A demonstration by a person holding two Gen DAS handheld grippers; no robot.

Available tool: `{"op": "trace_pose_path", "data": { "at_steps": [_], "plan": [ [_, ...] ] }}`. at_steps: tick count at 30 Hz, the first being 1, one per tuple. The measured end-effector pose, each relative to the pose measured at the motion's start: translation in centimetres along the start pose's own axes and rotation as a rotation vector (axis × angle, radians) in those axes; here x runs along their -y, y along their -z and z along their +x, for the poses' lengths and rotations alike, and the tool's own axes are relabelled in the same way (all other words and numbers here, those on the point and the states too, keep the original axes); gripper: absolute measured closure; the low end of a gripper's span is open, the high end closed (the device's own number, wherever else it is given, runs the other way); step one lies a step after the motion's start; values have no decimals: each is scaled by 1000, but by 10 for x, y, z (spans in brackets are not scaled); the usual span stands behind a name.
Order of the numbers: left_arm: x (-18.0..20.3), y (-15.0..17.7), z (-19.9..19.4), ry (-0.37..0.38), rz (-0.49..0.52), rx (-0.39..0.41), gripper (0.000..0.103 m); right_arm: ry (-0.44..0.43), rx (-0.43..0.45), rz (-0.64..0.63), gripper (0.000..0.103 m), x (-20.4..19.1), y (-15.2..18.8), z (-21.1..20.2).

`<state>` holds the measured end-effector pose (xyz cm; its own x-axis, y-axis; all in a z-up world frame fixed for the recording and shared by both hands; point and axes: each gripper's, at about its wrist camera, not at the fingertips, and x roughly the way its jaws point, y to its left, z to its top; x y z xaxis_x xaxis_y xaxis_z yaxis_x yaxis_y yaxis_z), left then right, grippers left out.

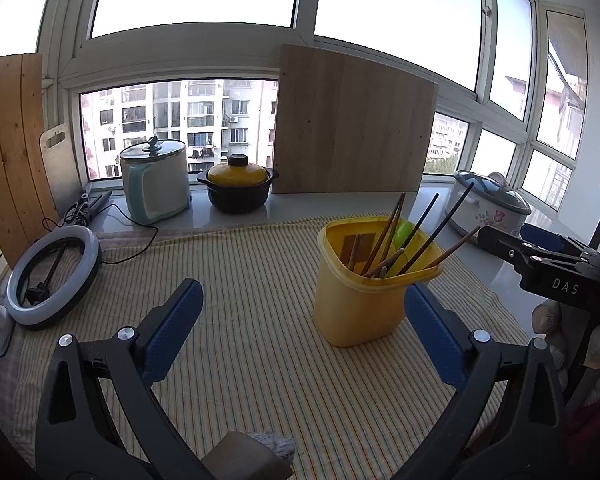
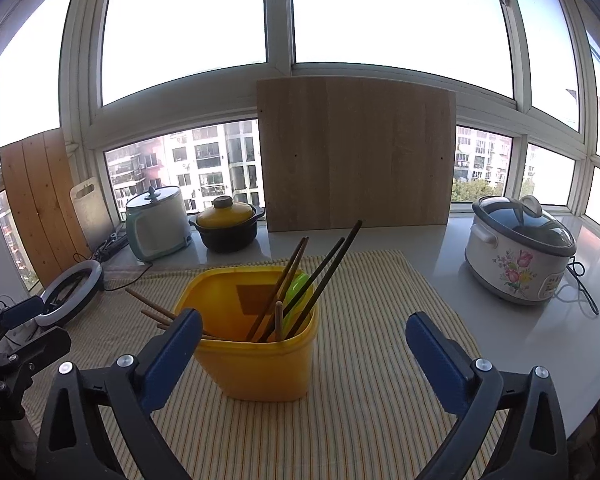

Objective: Organize utensils

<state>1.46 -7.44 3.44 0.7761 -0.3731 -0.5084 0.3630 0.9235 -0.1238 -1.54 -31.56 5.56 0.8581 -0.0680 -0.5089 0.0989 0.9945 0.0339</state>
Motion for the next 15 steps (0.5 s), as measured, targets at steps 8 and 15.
{"op": "trace_pose_path", "data": {
  "at_steps": [8, 15],
  "plan": [
    [2, 11, 0, -45, 14, -23, 0, -7, -23, 9, 0, -1, 7, 3],
    [0, 13, -1, -68, 9, -25, 0, 0, -28, 35, 0, 3, 11, 3]
  ]
}}
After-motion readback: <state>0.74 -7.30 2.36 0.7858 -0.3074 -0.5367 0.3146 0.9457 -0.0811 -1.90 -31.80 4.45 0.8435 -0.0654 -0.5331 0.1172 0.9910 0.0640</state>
